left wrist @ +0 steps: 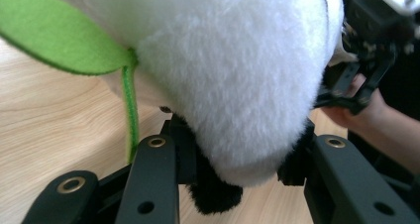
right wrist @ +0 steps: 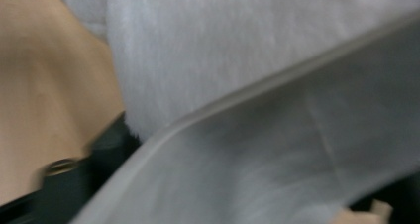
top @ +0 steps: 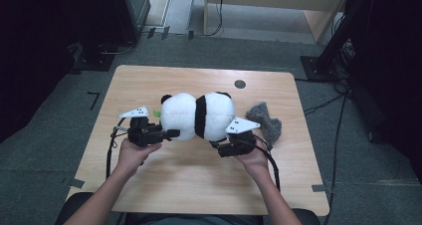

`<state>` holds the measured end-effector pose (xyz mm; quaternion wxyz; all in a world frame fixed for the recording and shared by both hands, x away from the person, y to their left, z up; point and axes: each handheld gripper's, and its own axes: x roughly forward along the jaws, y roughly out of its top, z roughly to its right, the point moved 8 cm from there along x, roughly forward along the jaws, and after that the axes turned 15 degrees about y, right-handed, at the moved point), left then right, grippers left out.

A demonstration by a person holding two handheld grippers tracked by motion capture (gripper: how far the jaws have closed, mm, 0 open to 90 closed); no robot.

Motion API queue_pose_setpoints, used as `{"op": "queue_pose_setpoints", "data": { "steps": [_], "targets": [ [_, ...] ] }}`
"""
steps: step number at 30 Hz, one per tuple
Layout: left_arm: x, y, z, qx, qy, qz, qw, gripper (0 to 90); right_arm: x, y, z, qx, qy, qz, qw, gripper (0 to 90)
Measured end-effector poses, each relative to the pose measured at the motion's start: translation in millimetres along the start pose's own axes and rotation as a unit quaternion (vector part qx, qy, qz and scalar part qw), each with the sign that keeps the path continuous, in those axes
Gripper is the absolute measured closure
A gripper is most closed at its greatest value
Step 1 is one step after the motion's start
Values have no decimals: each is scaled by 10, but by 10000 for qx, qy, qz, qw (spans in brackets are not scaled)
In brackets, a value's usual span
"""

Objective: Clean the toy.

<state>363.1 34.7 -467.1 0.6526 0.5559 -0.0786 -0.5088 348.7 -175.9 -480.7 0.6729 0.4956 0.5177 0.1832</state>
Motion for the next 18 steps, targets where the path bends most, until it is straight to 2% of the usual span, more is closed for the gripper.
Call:
{"op": "queue_pose_setpoints", "data": {
  "steps": [2, 3, 6, 8, 10, 11, 12, 13, 14, 15, 18],
  "targets": [
    [1, 4, 18, 5, -12, 49, 10000, 570, -82, 58, 0, 62, 55, 294, 9995, 350],
    [10, 1, 28, 66, 43, 62, 10000, 549, -101, 65, 2, 167, 126, 300, 9993, 371],
    [56, -22, 32, 135, 148, -7, 9998, 490, -95, 9, 43, 680, 465, 59, 9966, 399],
    [78, -31, 25, 241, 249, 15, 9994, 442, -87, -18, 65, 811, 480, 1, 9955, 423],
    [87, -31, 14, 482, 323, 161, 9982, 374, -97, -5, 79, 928, 495, 43, 9944, 430],
    [90, -38, 4, 761, 428, 269, 9958, 330, -109, 6, 90, 1011, 529, 107, 9934, 431],
    [97, -51, -6, 1100, 594, 356, 9915, 295, -123, 15, 103, 1126, 589, 167, 9917, 432],
    [106, -65, -10, 1407, 768, 415, 9862, 265, -140, 24, 116, 1258, 653, 226, 9897, 432],
    [117, -77, -11, 1606, 904, 433, 9819, 244, -158, 30, 128, 1384, 700, 279, 9875, 432],
    [128, -88, -8, 1677, 940, 409, 9805, 243, -167, 33, 133, 1447, 752, 311, 9861, 433],
    [162, -112, -16, 1524, 918, 272, 9837, 238, -165, 26, 98, 1400, 737, 180, 9872, 432]
  ]
}}
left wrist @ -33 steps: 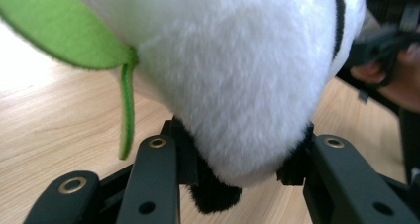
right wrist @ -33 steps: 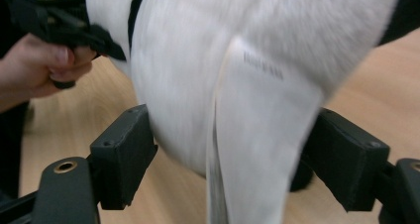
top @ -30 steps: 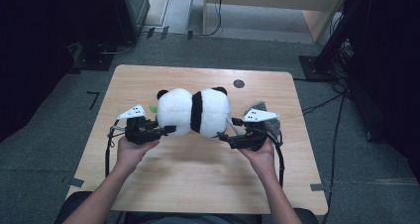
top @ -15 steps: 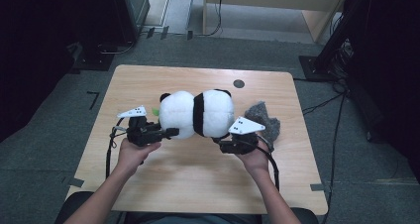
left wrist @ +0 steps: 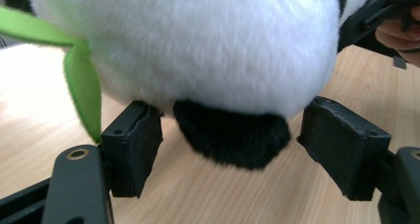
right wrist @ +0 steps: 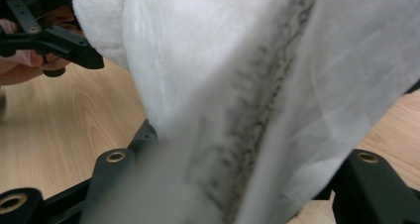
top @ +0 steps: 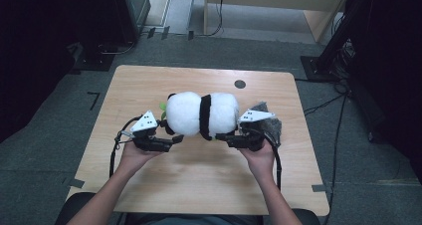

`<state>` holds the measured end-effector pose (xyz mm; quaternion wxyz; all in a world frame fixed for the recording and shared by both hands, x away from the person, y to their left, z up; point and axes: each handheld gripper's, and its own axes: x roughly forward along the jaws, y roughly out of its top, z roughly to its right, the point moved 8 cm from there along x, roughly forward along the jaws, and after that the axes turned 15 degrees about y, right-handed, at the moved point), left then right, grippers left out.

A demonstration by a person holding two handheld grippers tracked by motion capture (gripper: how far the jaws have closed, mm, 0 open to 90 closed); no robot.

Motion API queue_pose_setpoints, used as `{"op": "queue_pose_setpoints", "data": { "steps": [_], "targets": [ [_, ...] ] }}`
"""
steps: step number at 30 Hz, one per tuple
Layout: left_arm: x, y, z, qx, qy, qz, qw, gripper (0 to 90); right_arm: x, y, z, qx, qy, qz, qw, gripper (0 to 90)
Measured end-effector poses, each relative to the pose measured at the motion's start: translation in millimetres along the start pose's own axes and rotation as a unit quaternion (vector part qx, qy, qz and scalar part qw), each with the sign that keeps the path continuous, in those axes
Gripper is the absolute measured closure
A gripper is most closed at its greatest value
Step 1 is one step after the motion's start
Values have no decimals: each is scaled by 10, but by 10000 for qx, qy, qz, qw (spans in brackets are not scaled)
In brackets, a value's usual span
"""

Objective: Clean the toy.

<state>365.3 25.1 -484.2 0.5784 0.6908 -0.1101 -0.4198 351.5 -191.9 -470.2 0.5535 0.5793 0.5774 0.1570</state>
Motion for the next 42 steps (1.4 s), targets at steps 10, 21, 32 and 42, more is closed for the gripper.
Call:
{"op": "queue_pose_setpoints", "data": {
  "steps": [10, 21, 32, 42],
  "targets": [
    [-4, -123, -4, -499, -259, -458, 9974, 433, 48, -79, -54, 133, 38, -223, 9997, 396],
    [116, -409, -69, -298, -150, -1240, 9917, 361, 238, -365, 92, 506, 72, -735, 9960, 394],
    [-53, -245, -347, -950, -186, -431, 9944, 336, 248, -427, 155, 378, -67, -861, 9955, 383],
    [78, -256, -333, -841, -175, -420, 9954, 290, 301, -476, 171, 466, 186, -997, 9938, 276]
  ]
}}
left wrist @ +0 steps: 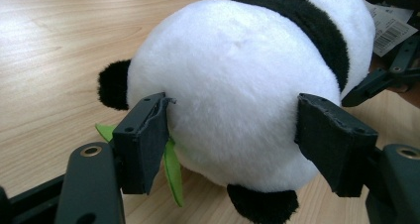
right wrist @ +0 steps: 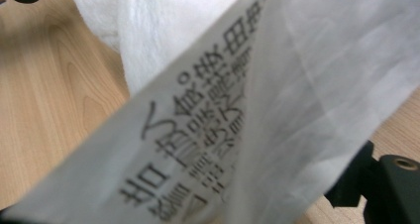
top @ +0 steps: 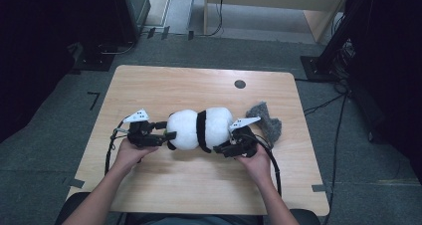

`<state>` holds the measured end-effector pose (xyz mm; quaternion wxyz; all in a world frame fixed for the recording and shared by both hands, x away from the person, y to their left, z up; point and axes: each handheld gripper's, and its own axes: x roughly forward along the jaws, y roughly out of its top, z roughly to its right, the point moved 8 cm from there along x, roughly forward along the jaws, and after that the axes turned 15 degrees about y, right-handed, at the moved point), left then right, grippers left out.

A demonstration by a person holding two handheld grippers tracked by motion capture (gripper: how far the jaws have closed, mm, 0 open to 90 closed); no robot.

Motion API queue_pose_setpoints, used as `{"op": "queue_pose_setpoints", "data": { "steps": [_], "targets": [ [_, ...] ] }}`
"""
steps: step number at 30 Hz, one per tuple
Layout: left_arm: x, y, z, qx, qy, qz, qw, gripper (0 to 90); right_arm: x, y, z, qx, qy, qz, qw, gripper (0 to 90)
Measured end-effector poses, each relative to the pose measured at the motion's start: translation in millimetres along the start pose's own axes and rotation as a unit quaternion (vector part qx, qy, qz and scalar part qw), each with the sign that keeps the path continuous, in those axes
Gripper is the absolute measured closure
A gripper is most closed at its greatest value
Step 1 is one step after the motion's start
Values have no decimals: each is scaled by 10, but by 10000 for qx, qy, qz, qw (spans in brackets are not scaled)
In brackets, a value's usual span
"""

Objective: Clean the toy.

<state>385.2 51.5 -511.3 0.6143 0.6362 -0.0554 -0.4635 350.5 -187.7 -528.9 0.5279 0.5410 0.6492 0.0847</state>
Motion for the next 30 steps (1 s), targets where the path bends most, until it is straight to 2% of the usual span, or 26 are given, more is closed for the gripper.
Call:
{"op": "queue_pose_setpoints", "data": {
  "steps": [3, 7, 14, 18, 22, 23, 27, 30],
  "targets": [
    [-9, 7, -10, 105, 101, -7, 9999, 289, -14, 17, -21, -88, -90, -10, 9999, 268],
    [-26, 20, -51, 88, 199, -29, 9998, 296, -55, 45, -53, -153, -86, 88, 9998, 253],
    [-13, 30, -21, 222, 153, -93, 9996, 294, -237, 86, -66, -298, -188, 293, 9989, 250],
    [7, 30, 12, 315, 104, -169, 9993, 279, -372, 85, -29, -258, -248, 452, 9983, 250],
    [-4, 48, 8, 291, 128, -171, 9993, 278, -504, 93, -7, -317, -334, 569, 9973, 249],
    [-5, 52, 16, 274, 122, -203, 9993, 273, -545, 103, 1, -350, -384, 626, 9967, 247],
    [20, 80, 46, 482, 210, -236, 9983, 245, -712, 142, 43, -430, -449, 999, 9931, 249],
    [46, 69, 36, 398, 150, -339, 9985, 215, -786, 138, 108, -567, -534, 1168, 9901, 249]
  ]
}}
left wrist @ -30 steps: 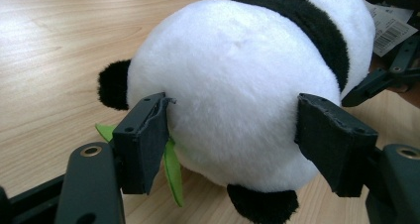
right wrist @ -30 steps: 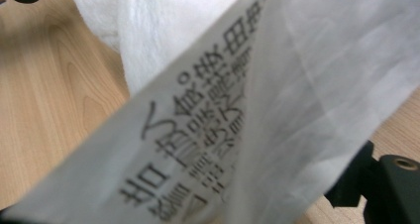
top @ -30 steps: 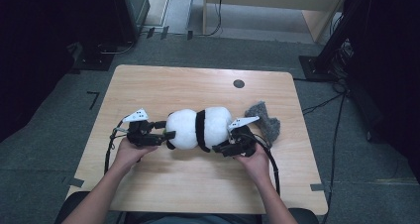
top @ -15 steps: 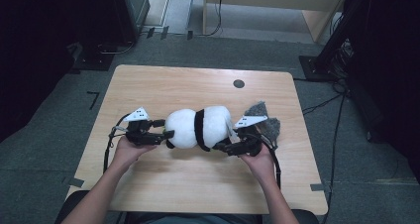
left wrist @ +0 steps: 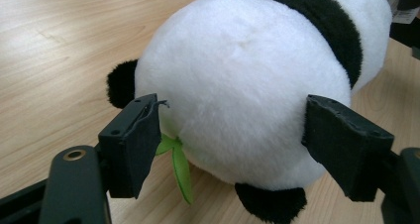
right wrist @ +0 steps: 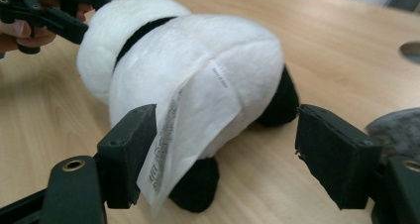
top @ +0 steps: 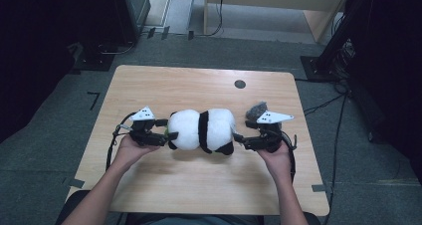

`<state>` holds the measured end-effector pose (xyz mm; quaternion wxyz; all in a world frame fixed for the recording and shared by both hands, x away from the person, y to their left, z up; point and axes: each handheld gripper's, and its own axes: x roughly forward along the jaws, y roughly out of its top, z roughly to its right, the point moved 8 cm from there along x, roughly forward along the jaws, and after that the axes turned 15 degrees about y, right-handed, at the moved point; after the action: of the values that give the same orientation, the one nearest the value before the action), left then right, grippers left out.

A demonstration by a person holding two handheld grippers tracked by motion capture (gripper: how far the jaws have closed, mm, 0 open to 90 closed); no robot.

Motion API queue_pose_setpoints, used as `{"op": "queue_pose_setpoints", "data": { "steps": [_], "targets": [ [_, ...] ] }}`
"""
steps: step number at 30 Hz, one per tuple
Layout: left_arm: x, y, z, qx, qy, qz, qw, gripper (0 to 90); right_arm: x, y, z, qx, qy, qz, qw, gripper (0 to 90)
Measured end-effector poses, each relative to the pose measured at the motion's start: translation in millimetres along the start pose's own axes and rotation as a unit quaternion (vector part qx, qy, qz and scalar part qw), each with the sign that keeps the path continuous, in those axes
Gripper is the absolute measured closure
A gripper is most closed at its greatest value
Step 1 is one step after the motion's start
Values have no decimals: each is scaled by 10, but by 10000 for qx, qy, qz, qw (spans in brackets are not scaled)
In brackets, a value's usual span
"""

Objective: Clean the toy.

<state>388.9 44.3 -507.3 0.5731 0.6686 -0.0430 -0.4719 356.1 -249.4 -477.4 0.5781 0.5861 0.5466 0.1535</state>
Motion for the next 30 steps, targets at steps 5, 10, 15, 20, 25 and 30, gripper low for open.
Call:
{"op": "queue_pose_setpoints", "data": {
  "steps": [5, 10, 15, 20, 25, 30],
  "targets": [
    [6, -13, -5, 121, 36, 23, 9999, 200, -103, -39, 142, 124, -181, 83, 9997, 238],
    [11, -19, -10, 129, 24, 102, 9999, 196, -251, -12, 289, 304, -276, 314, 9987, 230],
    [4, -18, -4, 166, 67, 138, 9997, 200, -333, -122, 511, 375, -682, 115, 9969, 242],
    [2, -18, -1, 157, 72, 149, 9997, 204, -379, -192, 723, 393, -1063, 95, 9935, 288],
    [5, -19, -2, 142, 50, 158, 9998, 206, -337, -332, 939, 546, -1337, -151, 9894, 334],
    [6, -20, -1, 120, 41, 153, 9998, 206, -282, -373, 1055, 633, -1497, -264, 9864, 391]
  ]
}}
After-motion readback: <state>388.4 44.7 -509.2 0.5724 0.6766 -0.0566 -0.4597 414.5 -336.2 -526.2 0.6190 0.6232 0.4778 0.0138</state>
